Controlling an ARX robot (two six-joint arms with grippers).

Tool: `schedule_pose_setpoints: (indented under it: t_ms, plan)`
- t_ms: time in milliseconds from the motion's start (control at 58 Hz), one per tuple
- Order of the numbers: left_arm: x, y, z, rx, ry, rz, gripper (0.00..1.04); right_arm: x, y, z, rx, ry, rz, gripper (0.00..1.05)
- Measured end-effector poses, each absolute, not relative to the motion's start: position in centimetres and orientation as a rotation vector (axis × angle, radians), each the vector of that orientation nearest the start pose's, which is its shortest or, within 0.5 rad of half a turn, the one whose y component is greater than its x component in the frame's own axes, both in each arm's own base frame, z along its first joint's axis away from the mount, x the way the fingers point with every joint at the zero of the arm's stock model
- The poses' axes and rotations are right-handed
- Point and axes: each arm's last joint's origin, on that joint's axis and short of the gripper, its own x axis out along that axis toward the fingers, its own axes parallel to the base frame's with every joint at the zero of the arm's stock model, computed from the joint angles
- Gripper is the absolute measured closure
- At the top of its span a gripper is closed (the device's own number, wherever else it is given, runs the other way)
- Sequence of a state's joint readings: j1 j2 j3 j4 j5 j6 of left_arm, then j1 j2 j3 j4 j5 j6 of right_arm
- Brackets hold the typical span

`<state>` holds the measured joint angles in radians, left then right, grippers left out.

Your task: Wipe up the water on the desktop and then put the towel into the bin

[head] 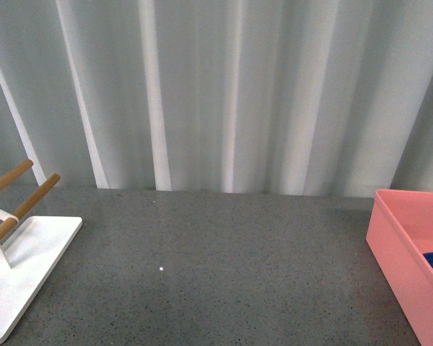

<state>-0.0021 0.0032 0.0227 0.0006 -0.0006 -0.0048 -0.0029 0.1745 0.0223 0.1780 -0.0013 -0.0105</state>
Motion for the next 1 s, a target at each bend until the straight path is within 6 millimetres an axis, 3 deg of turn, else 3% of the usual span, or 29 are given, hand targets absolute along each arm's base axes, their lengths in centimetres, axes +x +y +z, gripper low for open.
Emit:
schedule_pose_setpoints:
  t_ms: [138, 380, 880, 1001]
  plan:
    - [9.6, 0.0, 17.1, -0.005, -0.020, -0.001, 0.07, 9.7, 0.0, 17.1, -0.010, -0.021, -0.002, 1.01]
    - [9.6, 0.0, 17.1, -0.005, -0.021, -0.001, 0.07, 9.7, 0.0, 17.1, -0.010, -0.020, -0.002, 1.01]
    - [9.6, 0.0, 17.1, -0.005, -0.021, -0.002, 0.07, 9.7, 0.0, 17.1, -0.010, -0.019, -0.002, 0.08]
    - [9.6, 0.0, 17.1, -0.005, -0.021, -0.002, 0.07, 9.7, 0.0, 17.1, -0.009, -0.019, -0.002, 0.07]
